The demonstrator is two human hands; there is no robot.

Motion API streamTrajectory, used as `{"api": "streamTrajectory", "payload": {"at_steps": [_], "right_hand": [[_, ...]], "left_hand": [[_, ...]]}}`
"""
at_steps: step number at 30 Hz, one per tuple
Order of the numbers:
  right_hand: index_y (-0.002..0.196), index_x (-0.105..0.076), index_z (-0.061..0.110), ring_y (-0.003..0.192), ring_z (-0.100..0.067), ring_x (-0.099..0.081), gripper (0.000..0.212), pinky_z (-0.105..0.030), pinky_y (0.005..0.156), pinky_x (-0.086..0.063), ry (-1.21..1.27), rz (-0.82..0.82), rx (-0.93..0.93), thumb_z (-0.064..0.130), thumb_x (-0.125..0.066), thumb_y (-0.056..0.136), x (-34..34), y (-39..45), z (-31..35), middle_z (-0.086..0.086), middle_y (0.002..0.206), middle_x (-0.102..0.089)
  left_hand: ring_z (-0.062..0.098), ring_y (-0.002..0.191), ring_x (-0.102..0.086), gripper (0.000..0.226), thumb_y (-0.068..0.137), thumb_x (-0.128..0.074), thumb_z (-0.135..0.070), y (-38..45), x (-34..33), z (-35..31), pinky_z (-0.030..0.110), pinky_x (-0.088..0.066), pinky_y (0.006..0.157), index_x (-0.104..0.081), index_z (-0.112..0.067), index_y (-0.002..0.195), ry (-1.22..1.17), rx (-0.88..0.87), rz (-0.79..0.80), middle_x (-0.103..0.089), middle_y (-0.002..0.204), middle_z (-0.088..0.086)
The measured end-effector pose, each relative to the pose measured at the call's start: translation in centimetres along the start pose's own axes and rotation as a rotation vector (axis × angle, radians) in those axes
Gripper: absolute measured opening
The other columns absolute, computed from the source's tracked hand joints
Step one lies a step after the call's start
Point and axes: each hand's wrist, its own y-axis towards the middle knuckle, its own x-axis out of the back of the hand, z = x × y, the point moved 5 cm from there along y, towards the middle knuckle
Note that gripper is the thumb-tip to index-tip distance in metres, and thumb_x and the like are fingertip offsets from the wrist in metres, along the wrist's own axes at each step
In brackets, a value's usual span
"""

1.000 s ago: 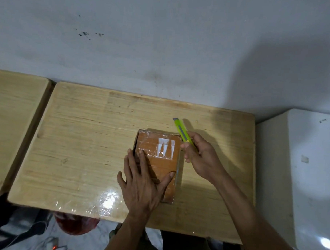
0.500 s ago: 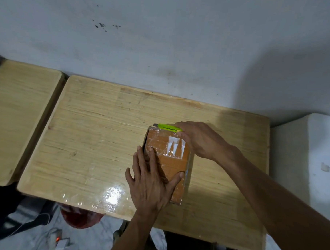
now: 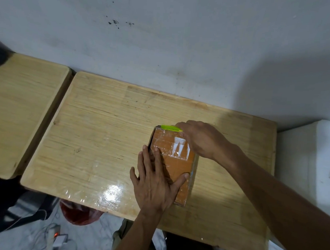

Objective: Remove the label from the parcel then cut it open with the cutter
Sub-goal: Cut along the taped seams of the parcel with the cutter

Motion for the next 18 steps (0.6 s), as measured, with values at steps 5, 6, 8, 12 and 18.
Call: {"api": "streamTrajectory", "payload": {"at_steps": [5, 6, 8, 12, 18], "right_hand": [[0.135, -0.051, 0.020, 0.080, -0.020, -0.065, 0.035, -0.027, 0.062, -0.049, -0.047, 0.023, 0.032, 0.024, -0.051, 0.100, 0.3, -1.1, -0.2, -0.002, 0.105, -0.068], [0.136, -0.051, 0.020, 0.080, -0.021, -0.065, 0.036, -0.029, 0.064, -0.052, -0.063, 0.031, 0.036, 0.024, -0.051, 0.100, 0.4, -1.2, -0.2, -0.002, 0.105, -0.067], [0.136, -0.050, 0.020, 0.079, -0.022, -0.064, 0.035, -0.034, 0.066, -0.056, -0.087, 0.038, 0.025, 0.022, -0.049, 0.101, 0.5, -1.2, -0.1, -0.003, 0.104, -0.065], [0.137, -0.049, 0.020, 0.080, -0.022, -0.064, 0.037, -0.036, 0.067, -0.056, -0.095, 0.053, 0.015, 0.019, -0.052, 0.099, 0.8, -1.1, 0.1, -0.003, 0.106, -0.064], [0.139, -0.047, 0.021, 0.092, -0.020, -0.065, 0.046, -0.036, 0.077, -0.058, -0.077, 0.106, 0.018, 0.030, -0.061, 0.096, 1.8, -2.1, -0.5, -0.001, 0.115, -0.063]], "left_hand": [[0.032, 0.152, -0.021, 0.113, 0.076, -0.030, -0.094, 0.0, 0.0, 0.0, 0.063, -0.030, 0.110, -0.025, -0.018, 0.159, -0.007, 0.004, 0.000, -0.013, 0.167, 0.014], [0.032, 0.152, -0.021, 0.113, 0.076, -0.031, -0.094, 0.0, 0.0, 0.0, 0.063, -0.030, 0.110, -0.026, -0.018, 0.158, -0.009, 0.004, -0.001, -0.013, 0.167, 0.014], [0.032, 0.152, -0.021, 0.113, 0.075, -0.032, -0.095, 0.0, 0.0, 0.0, 0.063, -0.030, 0.110, -0.027, -0.018, 0.158, -0.011, 0.003, -0.005, -0.014, 0.167, 0.014], [0.032, 0.151, -0.022, 0.121, 0.069, -0.033, -0.099, 0.1, -0.2, 0.1, 0.064, -0.028, 0.109, -0.027, -0.016, 0.157, -0.014, 0.012, 0.003, -0.014, 0.167, 0.013], [0.033, 0.151, -0.023, 0.123, 0.068, -0.034, -0.099, 0.2, -0.2, 0.1, 0.063, -0.031, 0.107, -0.026, -0.015, 0.158, -0.030, 0.026, 0.003, -0.014, 0.167, 0.012]]}}
